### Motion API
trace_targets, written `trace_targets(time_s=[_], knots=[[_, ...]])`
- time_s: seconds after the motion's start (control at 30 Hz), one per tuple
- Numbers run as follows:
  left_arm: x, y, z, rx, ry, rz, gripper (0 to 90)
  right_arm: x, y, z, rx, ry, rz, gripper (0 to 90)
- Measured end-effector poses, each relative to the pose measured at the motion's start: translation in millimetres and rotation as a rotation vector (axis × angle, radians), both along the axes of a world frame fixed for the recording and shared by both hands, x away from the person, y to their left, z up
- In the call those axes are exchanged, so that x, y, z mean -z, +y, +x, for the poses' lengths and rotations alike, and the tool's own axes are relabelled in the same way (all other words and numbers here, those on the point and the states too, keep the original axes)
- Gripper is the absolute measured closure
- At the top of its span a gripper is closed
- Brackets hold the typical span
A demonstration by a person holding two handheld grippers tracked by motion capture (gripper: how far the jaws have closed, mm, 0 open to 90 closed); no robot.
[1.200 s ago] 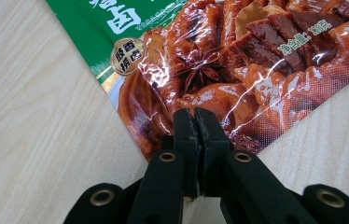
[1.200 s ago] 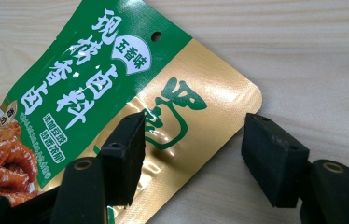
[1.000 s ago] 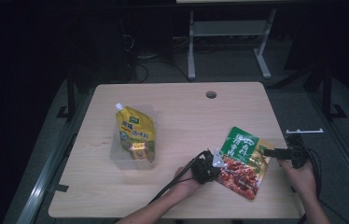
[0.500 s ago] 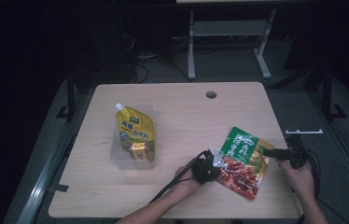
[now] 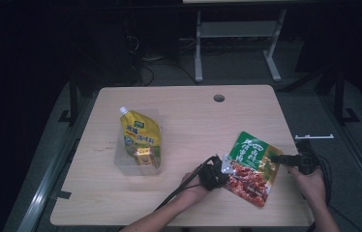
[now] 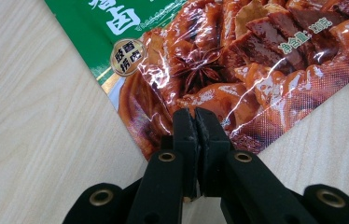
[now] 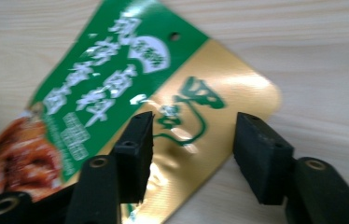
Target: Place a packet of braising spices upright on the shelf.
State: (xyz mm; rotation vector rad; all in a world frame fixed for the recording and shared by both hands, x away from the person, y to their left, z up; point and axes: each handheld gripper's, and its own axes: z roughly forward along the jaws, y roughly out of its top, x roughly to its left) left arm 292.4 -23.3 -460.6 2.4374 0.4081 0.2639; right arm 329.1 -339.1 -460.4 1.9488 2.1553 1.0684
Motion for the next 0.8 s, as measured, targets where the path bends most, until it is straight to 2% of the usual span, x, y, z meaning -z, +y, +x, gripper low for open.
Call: trace_targets(time_s=[0.03, 0.1, 0.27, 0.47, 0.63, 0.8], knots=[[0.0, 0.0, 0.0, 0.001, 0.0, 0.001, 87.2, -0.3, 0.2, -0.2, -0.008, 0.005, 0.012, 49.6], [-0.2, 0.1, 0.0, 0.004, -0.003, 0.005, 87.2, -1.9, -0.6, -0.2, 0.004, 0.0, -0.008, 48.8], [0.4, -0.3, -0.3, -0.003, 0.002, -0.006, 87.2, -5.6, -11.7, 2.0, 0.069, 0.001, 0.005, 48.6], [0.2, -0.2, 0.0, 0.001, -0.001, -0.003, 87.2, -3.2, -13.6, 1.7, 0.08, 0.016, -0.022, 47.0], [0.1, -0.6, -0.3, 0.0, -0.003, 0.0, 87.1, -1.0, -15.6, 1.6, 0.088, 0.023, -0.007, 46.5], [0.1, -0.8, -0.4, 0.0, -0.003, 0.001, 87.2, 0.2, -13.5, 2.7, 0.062, 0.021, 0.015, 46.7]])
